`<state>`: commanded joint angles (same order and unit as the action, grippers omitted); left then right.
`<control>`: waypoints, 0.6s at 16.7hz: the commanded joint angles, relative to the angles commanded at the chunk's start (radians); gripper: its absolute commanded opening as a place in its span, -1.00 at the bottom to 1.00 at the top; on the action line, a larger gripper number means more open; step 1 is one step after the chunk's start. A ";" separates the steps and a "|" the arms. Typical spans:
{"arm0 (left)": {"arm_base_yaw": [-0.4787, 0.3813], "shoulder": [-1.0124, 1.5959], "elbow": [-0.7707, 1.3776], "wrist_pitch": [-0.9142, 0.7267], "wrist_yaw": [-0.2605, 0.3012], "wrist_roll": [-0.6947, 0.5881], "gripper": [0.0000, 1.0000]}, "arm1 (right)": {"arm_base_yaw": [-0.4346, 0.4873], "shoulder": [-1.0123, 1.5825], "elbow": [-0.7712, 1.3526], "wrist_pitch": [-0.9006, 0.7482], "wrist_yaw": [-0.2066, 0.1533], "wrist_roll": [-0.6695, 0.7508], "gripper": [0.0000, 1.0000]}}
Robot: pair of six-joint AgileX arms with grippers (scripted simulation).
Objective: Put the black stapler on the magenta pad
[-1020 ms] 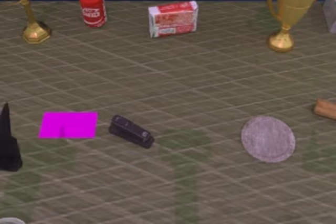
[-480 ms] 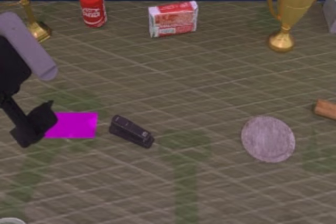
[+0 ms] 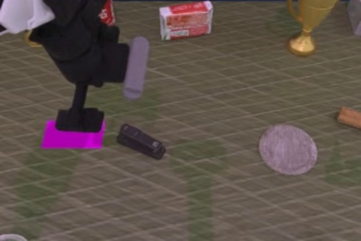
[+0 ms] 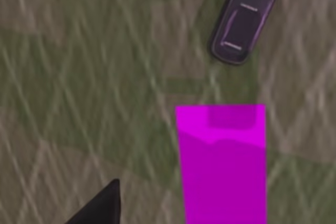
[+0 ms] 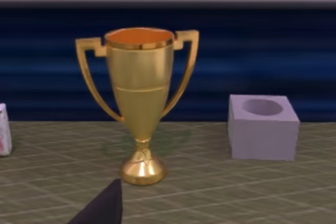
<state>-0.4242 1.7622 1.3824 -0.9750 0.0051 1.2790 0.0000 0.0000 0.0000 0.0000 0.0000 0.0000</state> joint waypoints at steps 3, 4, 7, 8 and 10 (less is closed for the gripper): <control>-0.045 0.185 0.158 -0.099 -0.001 0.138 1.00 | 0.000 0.000 0.000 0.000 0.000 0.000 1.00; -0.056 0.232 0.199 -0.123 -0.002 0.173 1.00 | 0.000 0.000 0.000 0.000 0.000 0.000 1.00; -0.077 0.313 0.275 -0.166 -0.003 0.237 1.00 | 0.000 0.000 0.000 0.000 0.000 0.000 1.00; -0.079 0.320 0.282 -0.170 -0.003 0.243 1.00 | 0.000 0.000 0.000 0.000 0.000 0.000 1.00; -0.079 0.320 0.282 -0.170 -0.003 0.243 1.00 | 0.000 0.000 0.000 0.000 0.000 0.000 1.00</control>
<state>-0.5029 2.0825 1.6641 -1.1448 0.0018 1.5222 0.0000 0.0000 0.0000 0.0000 0.0000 0.0000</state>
